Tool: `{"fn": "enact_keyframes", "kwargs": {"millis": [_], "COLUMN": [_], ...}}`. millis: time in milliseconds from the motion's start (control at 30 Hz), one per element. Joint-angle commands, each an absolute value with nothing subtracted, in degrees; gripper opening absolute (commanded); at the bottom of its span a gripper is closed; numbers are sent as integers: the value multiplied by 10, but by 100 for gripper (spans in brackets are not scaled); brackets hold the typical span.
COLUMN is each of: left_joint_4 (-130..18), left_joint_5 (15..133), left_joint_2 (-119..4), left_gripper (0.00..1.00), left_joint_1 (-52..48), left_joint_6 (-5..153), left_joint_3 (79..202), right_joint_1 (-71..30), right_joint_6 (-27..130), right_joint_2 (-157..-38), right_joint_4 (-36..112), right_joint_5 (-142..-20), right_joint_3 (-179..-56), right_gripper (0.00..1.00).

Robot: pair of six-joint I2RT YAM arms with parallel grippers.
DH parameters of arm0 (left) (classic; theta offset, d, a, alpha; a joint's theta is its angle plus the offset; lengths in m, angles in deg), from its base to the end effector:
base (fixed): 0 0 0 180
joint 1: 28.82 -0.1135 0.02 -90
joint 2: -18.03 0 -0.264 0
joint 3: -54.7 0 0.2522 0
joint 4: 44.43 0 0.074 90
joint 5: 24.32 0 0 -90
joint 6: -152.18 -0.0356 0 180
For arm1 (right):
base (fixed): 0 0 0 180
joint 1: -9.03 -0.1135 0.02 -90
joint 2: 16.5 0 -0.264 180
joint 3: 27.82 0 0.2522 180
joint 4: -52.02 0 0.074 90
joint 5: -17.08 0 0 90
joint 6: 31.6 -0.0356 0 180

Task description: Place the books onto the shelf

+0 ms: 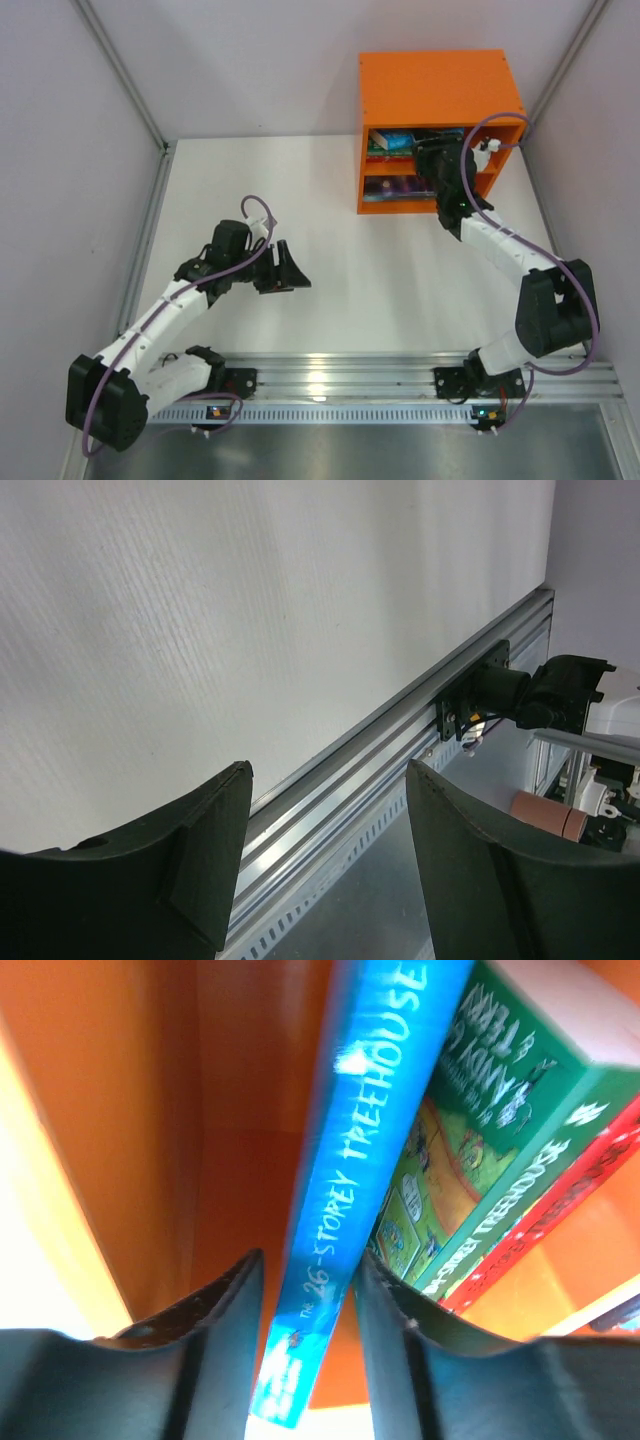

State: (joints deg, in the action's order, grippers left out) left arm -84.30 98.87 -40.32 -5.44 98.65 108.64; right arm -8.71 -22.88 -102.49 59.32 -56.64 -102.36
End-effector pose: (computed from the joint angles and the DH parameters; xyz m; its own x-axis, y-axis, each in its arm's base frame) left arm 0.1825 -0.1001 0.2464 -0.9266 -0.1413 -0.3486 0.1754 0.6573 -0.7329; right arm 0.3427 0.0992 0.3190 -0.0363 0.9846 -0.1713 0.0642 0.1733 0.9828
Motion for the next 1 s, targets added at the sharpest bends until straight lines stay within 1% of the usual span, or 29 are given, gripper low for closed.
{"fn": "enact_keyframes", "kwargs": {"millis": [0, 33, 67, 167, 233, 333, 400, 467, 600, 700, 800, 900, 933, 967], "left_joint_4": [-839, -839, -840, -837, -835, -834, -835, -836, -835, -836, -836, -840, -843, -844], "left_joint_5": [993, 992, 993, 990, 989, 988, 986, 982, 982, 982, 980, 980, 979, 978], "left_joint_2": [-392, -391, -390, -391, -391, -388, -385, -380, -375, -375, -373, -369, -366, -365], "left_gripper": [68, 68, 68, 68, 68, 67, 67, 67, 67, 67, 67, 66, 66, 66], "left_joint_1": [-55, -55, -55, -55, -55, -55, -55, -55, -55, -55, -55, -55, -55, -55], "left_joint_6": [971, 968, 968, 967, 969, 971, 972, 974, 979, 979, 981, 984, 984, 985], "left_joint_3": [1084, 1084, 1084, 1079, 1077, 1073, 1070, 1067, 1062, 1061, 1059, 1060, 1060, 1059], "right_joint_1": [-106, -106, -105, -106, -103, -104, -103, -103, -104, -104, -104, -104, -104, -104], "right_joint_6": [-226, -219, -212, -199, -198, -198, -199, -198, -195, -190, -189, -189, -188, -189], "right_joint_2": [-1004, -1003, -999, -997, -998, -999, -999, -999, -995, -989, -987, -988, -988, -991], "right_joint_4": [585, 545, 532, 478, 447, 435, 434, 434, 432, 430, 428, 427, 428, 431], "right_joint_5": [-570, -574, -576, -587, -593, -601, -610, -615, -625, -627, -627, -626, -625, -625], "right_joint_3": [-1071, -1077, -1084, -1100, -1103, -1099, -1095, -1093, -1090, -1086, -1082, -1082, -1084, -1085], "right_gripper": [46, 50, 51, 51, 48, 43, 43, 43, 48, 48, 44, 37, 32, 29]}}
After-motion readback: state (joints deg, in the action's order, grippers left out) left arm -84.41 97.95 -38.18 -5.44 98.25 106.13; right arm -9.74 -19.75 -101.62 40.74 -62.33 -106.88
